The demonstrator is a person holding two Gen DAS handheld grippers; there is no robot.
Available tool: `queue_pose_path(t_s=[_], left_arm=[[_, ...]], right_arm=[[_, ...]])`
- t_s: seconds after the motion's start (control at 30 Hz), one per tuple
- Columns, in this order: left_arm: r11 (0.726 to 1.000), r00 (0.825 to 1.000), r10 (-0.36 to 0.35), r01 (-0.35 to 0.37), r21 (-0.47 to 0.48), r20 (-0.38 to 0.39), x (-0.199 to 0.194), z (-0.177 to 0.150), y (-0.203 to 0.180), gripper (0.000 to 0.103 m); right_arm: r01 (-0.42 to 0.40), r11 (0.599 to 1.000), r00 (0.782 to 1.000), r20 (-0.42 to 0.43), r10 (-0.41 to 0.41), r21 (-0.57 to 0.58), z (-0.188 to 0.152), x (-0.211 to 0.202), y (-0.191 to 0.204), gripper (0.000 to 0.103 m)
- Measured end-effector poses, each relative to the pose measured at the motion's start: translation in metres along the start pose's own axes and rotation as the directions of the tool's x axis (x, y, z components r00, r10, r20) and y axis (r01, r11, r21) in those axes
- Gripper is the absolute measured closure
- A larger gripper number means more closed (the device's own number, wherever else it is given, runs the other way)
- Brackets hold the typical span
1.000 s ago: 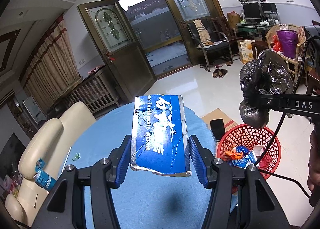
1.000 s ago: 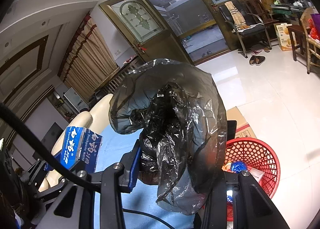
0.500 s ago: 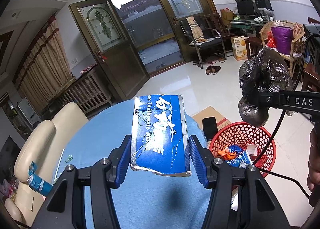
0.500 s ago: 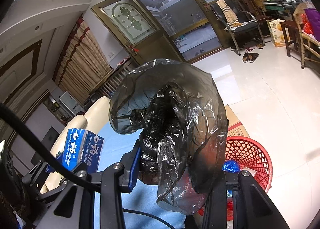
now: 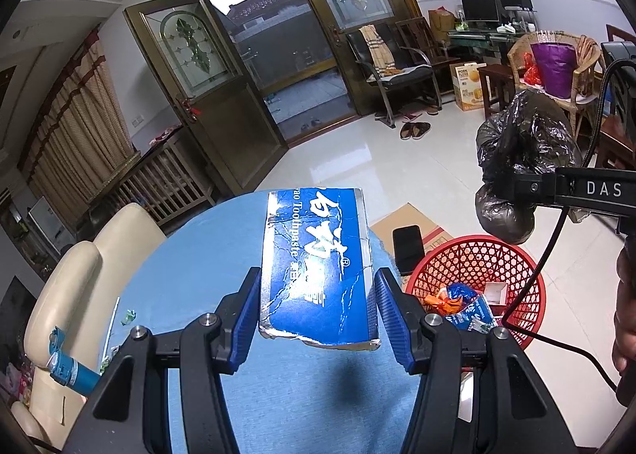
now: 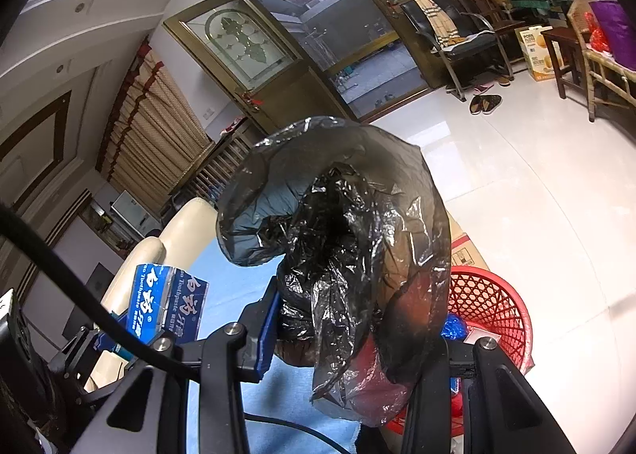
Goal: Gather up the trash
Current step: 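Carry the black bag and toothpaste box toward the red wastebasket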
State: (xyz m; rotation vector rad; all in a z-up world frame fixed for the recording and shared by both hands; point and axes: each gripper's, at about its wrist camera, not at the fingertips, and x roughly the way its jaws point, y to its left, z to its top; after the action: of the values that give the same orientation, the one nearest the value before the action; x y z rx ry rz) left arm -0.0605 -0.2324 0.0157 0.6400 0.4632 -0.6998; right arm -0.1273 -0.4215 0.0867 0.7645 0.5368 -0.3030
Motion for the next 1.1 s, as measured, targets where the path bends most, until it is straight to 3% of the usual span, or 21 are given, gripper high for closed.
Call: queue_pose_path(t_s=[1.1], left_arm=[[0.996, 0.998, -0.039, 0.042, 0.077, -0.041, 0.020, 0.010, -0.020, 0.045]], right_arm=[[0.013, 0.995, 1.000, 0.011, -0.014, 0.103, 0.006, 0.011, -0.023, 0.059]])
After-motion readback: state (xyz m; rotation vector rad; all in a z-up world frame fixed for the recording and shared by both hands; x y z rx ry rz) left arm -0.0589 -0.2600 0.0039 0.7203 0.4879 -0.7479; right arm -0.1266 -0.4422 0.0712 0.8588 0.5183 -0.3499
